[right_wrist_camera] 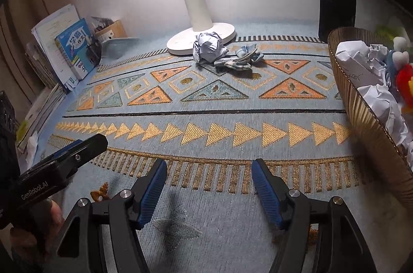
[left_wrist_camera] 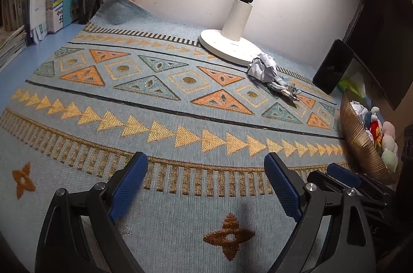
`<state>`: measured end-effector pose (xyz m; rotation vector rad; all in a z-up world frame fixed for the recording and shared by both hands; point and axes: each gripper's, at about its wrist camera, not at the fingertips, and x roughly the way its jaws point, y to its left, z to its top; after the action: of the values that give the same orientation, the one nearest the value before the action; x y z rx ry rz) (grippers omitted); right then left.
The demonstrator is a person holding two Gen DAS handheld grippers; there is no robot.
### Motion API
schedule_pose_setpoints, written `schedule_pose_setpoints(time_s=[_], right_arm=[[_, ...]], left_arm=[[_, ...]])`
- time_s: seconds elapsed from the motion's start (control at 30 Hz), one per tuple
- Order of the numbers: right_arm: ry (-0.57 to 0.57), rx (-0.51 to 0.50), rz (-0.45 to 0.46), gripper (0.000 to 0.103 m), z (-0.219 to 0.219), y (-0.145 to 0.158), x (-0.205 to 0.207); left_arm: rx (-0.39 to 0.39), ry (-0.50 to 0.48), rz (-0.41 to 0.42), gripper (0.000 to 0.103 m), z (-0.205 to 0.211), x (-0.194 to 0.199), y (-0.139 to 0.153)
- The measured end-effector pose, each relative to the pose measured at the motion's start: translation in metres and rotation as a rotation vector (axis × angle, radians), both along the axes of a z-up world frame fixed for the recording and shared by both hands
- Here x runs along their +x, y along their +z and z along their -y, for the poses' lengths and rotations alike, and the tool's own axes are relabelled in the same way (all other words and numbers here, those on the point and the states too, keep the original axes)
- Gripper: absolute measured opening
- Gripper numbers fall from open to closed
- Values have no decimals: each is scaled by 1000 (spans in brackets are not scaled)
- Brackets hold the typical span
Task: Organize objects
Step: 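Move both open tools back over the rug toward the last paper ball and plaid bow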
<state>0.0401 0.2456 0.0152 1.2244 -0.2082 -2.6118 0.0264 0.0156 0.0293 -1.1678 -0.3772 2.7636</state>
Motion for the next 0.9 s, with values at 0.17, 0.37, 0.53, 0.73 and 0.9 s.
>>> schedule_pose_setpoints(time_s=[0.17, 0.37, 0.53, 0.73, 0.9], right_arm=[[-19, -11, 11, 67, -3, -1, -2], [-28, 6, 5, 67, -2, 1, -2], [-28, 33, 7, 67, -2, 13, -12], [-70, 62, -11, 67, -4, 48, -66], [-128, 63, 55, 67, -2, 26, -131]], left_arm=[[-5, -11, 0, 91, -2, 0, 0], [1, -8, 0, 91, -1, 0, 0], [-10, -17, 3, 91, -3, 0, 1], [26, -114, -17, 91, 0, -32, 32], [143, -233, -27, 91, -15, -103, 68]])
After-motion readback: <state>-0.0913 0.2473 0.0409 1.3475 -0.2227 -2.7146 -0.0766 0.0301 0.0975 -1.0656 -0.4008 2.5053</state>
